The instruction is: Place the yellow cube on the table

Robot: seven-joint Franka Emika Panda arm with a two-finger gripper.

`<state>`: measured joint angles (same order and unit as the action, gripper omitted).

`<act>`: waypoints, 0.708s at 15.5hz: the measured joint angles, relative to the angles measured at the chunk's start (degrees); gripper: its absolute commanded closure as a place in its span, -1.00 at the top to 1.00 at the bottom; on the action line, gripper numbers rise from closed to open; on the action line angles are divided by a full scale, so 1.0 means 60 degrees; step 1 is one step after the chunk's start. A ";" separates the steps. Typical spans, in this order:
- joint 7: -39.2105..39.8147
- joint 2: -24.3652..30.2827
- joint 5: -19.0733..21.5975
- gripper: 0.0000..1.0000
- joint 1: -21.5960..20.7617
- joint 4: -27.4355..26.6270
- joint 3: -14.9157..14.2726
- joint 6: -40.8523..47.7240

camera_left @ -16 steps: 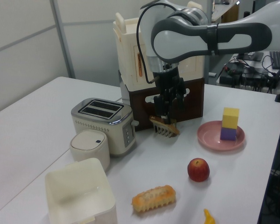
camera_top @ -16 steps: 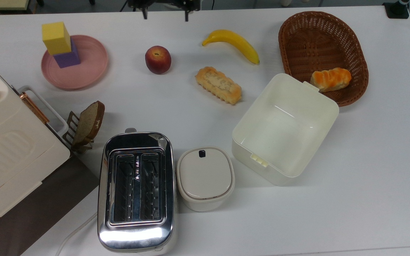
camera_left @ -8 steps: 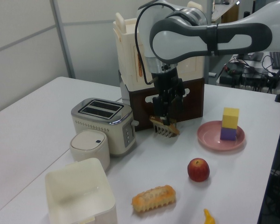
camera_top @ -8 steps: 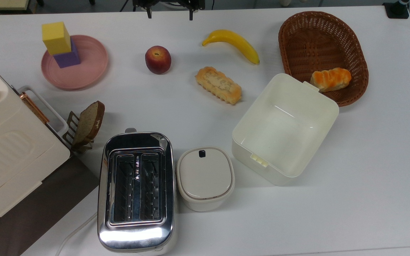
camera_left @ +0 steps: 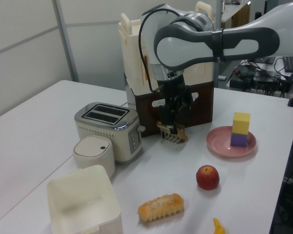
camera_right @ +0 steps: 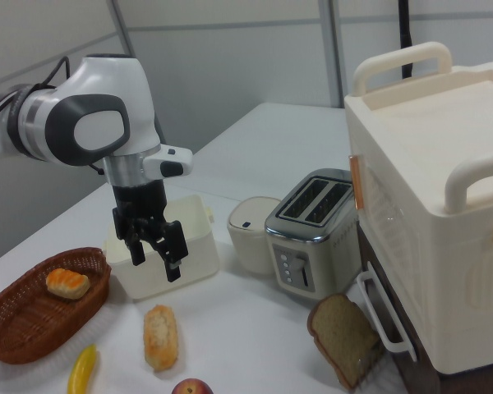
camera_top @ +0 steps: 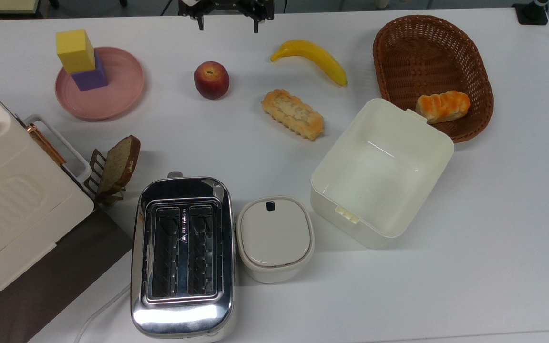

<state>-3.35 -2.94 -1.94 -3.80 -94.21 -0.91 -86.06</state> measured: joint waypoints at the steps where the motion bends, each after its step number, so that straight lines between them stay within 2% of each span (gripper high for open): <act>1: 0.0000 -0.0025 0.0000 1.00 0.0000 0.0000 0.0000 0.0000; 7: 0.0111 -0.0201 0.0010 1.00 -0.0005 -0.0001 0.0000 -0.0001; 9: 0.1152 -0.0205 0.0173 1.00 -0.0006 -0.0004 0.0001 -0.0001; 11: 0.3045 -0.0208 0.0377 1.00 0.0009 -0.0025 -0.0026 -0.0001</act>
<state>14.92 -4.18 0.32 -3.75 -94.36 -1.07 -86.06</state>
